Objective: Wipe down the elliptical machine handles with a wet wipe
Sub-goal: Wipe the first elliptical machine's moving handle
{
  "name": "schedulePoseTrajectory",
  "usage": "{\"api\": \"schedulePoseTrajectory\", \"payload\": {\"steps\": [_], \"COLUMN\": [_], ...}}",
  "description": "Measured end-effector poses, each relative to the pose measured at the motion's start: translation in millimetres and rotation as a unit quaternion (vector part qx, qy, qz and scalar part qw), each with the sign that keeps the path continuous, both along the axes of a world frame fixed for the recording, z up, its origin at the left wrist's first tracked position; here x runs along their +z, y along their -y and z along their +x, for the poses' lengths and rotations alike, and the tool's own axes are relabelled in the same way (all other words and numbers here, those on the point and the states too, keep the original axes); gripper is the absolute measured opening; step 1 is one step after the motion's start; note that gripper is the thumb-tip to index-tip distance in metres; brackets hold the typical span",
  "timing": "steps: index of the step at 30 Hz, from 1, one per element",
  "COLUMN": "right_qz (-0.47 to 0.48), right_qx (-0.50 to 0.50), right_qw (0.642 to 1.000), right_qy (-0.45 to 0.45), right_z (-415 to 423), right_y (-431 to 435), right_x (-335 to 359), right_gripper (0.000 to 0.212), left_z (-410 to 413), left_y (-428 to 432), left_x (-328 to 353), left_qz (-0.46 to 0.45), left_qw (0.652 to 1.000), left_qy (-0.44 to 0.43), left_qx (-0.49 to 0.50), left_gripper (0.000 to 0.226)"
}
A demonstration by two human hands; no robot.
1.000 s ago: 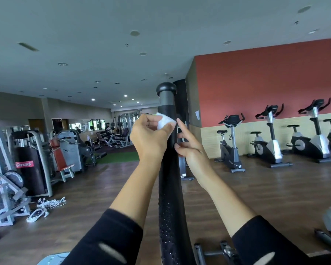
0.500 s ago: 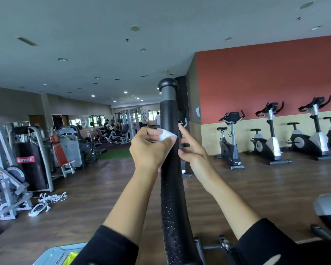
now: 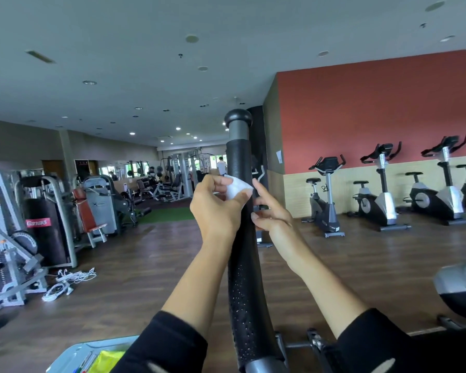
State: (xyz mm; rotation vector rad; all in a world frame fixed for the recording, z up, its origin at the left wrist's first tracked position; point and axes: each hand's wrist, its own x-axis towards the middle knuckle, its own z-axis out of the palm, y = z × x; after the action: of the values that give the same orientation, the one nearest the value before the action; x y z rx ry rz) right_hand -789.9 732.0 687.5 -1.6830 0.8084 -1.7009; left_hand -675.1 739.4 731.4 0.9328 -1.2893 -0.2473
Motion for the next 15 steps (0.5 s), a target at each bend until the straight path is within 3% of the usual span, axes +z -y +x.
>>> {"api": "schedulePoseTrajectory", "payload": {"steps": [6,10,12,15], "right_qz": [-0.001,-0.002,-0.005,-0.025], "right_qx": [0.000,-0.013,-0.018,-0.037], "right_qw": [1.000,1.000,1.000,0.999], "right_qy": [-0.001,-0.008,-0.007,0.008], "right_z": [-1.5,-0.5,0.4,1.9], "right_y": [2.1,2.9,1.3,0.8], "right_x": [-2.0,-2.7,-1.8,4.7], "right_gripper": [0.064,0.068,0.070,0.064], "left_z": [7.2,-0.1,7.7,22.2], "left_y": [5.7,4.6,9.3,18.3], "left_x": [-4.7,2.6,-6.0,-17.3], "left_qz": [0.019,-0.016,0.007,0.078], "left_qw": [1.000,0.999,0.998,0.984], "left_qy": [-0.016,-0.041,-0.035,-0.083], "left_qx": [-0.011,-0.030,-0.042,-0.139], "left_gripper": [0.025,0.023,0.024,0.025]}}
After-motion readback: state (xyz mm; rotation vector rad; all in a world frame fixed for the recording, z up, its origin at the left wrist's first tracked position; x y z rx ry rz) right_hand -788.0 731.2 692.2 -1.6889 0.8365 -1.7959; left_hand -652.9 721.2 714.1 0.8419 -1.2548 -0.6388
